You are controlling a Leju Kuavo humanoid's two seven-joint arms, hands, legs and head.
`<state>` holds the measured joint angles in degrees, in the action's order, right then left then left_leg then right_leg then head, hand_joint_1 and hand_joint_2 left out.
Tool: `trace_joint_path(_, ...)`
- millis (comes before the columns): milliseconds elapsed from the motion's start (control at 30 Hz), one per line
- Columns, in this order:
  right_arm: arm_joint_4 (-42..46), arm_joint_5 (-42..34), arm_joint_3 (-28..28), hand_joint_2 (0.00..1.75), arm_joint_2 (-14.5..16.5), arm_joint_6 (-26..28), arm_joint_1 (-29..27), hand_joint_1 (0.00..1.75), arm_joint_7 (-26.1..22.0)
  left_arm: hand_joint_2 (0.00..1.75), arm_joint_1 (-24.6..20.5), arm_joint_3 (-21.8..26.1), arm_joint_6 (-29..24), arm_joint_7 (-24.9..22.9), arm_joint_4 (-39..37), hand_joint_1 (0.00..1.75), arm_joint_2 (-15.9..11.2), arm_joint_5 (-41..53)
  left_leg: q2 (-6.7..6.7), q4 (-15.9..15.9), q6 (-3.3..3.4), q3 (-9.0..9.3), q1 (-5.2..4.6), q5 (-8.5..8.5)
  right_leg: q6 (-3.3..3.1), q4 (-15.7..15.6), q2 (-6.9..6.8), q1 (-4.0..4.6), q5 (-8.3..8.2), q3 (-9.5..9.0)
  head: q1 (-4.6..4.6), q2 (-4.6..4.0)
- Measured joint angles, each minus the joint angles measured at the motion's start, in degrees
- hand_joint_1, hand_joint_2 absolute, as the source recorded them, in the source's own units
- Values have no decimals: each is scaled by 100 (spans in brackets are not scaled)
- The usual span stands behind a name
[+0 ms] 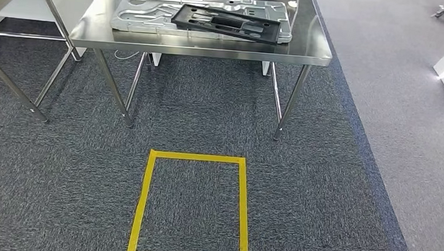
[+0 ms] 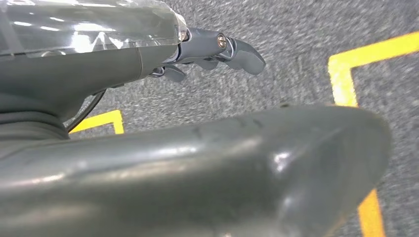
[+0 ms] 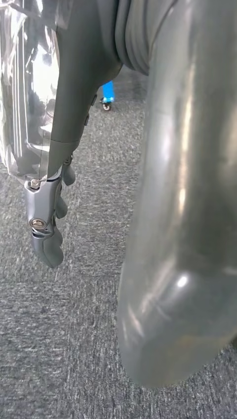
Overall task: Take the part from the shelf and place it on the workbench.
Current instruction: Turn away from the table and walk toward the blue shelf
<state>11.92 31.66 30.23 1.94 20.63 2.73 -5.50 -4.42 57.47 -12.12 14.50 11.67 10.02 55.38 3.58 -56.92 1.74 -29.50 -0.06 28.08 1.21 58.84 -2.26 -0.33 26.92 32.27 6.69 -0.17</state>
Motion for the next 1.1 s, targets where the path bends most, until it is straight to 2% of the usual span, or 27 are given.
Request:
trace_joint_path(33,0,-2,5,0,-1,2,3,0,1,0,-8,29,-13,26,0,0,0,-43,34,-2,-28,8,-12,11,-37,-141,-32,21,-16,-64,0,0)
trace_joint_path(100,0,-7,16,0,-5,5,-9,0,2,0,-29,86,-35,66,0,0,-2,-116,98,7,-85,26,-23,22,-96,-171,45,33,-15,-48,0,0)
trace_joint_path(167,-1,-9,25,0,-8,4,-27,0,2,0,-47,130,-58,90,1,0,-11,-167,13,-80,-155,13,-11,112,-157,-211,116,-1,-44,-59,0,0)
trace_joint_path(233,-2,-3,31,0,-8,0,-26,0,2,0,-43,176,-85,94,1,0,-31,-190,-193,-600,-216,-203,11,442,-203,-238,189,-32,-72,-66,0,0)
trace_joint_path(300,-3,7,42,0,-8,-3,-24,0,4,0,-20,219,-104,66,0,0,-47,-189,-290,-1411,-241,-575,21,812,-217,-230,285,-31,-77,-48,0,0)
trace_joint_path(333,-3,9,49,0,-8,-1,-29,0,11,0,-5,232,-110,46,0,0,-53,-178,-299,-1664,-245,-699,22,866,-218,-222,339,-30,-78,-43,0,0)
trace_joint_path(367,-4,10,54,0,-5,3,-36,0,21,0,6,239,-114,22,0,0,-62,-164,-303,-1703,-242,-730,22,800,-217,-211,396,-30,-77,-42,0,0)
trace_joint_path(400,-5,10,57,0,-1,12,-42,0,34,0,13,241,-118,1,0,0,-73,-146,-319,-1492,-232,-647,24,617,-212,-199,455,-30,-74,-44,0,0)
trace_joint_path(433,-7,10,58,0,7,22,-47,0,47,0,16,241,-120,-20,0,0,-85,-126,-371,-1110,-217,-486,27,379,-205,-185,513,-32,-69,-46,0,0)
trace_joint_path(500,-11,10,59,0,27,44,-48,0,65,0,18,243,-123,-51,0,0,-102,-97,-595,-357,-169,-180,36,55,-168,-146,622,-20,-58,-25,0,0)
trace_joint_path(567,-16,11,60,0,38,62,-53,0,79,0,21,244,-125,-68,0,0,-106,-83,-711,-96,-118,-90,31,10,-102,-124,715,-20,-67,20,0,0)
trace_joint_path(633,-21,12,61,0,39,76,-70,0,87,0,22,244,-126,-77,0,0,-103,-81,-617,-66,-49,-81,28,-17,-27,-118,773,-41,-78,51,0,-1)
trace_joint_path(700,-27,19,63,0,45,85,-81,0,96,0,18,245,-126,-86,0,0,-100,-82,-511,-21,32,-66,43,-56,26,88,608,-43,60,151,-1,-1)
trace_joint_path(767,-31,34,63,0,50,93,-72,0,114,0,23,246,-123,-96,0,0,-99,-87,-391,-1,75,-68,44,-69,66,750,358,-43,429,469,-1,0)
trace_joint_path(800,-31,44,63,0,50,96,-66,0,125,0,29,246,-122,-99,0,0,-99,-92,-328,-3,81,-74,38,-67,84,1156,300,-49,607,669,0,0)
trace_joint_path(833,-31,56,63,0,51,96,-65,0,133,0,34,248,-120,-101,0,0,-99,-100,-264,-4,84,-77,31,-63,98,1466,270,-54,706,820,0,0)
trace_joint_path(867,-31,75,63,0,53,93,-71,0,141,0,37,250,-122,-102,0,0,-99,-109,-206,-6,85,-78,26,-59,104,1569,255,-57,689,869,0,0)
trace_joint_path(900,-31,99,62,0,53,90,-79,0,151,0,37,252,-131,-108,0,0,-99,-115,-154,-6,80,-72,22,-53,99,1429,238,-57,562,792,0,0)
trace_joint_path(933,-31,127,62,0,53,85,-84,0,161,0,35,254,-155,-121,0,0,-97,-119,-107,-7,71,-60,17,-45,80,1073,194,-50,366,599,0,0)
trace_joint_path(1000,-31,178,61,0,50,70,-73,0,173,0,32,265,-223,-155,0,0,-94,-134,-22,-11,31,-33,-4,-17,3,231,-7,-6,53,143,0,0)
trace_joint_path(1033,-31,199,61,0,49,63,-62,0,175,0,30,277,-258,-167,0,0,-93,-156,17,-14,2,-21,-17,-2,-36,-27,-74,21,-13,13,0,0)
trace_joint_path(1067,-31,216,61,0,49,56,-52,0,175,0,26,294,-285,-170,0,0,-94,-182,57,-15,-28,-11,-27,9,-69,-139,-101,43,-22,-34,0,0)
trace_joint_path(1100,-31,231,61,0,49,52,-48,0,176,0,18,316,-307,-170,0,0,-95,-212,96,-10,-59,0,-32,15,-93,-150,-50,56,-23,-23,0,0)
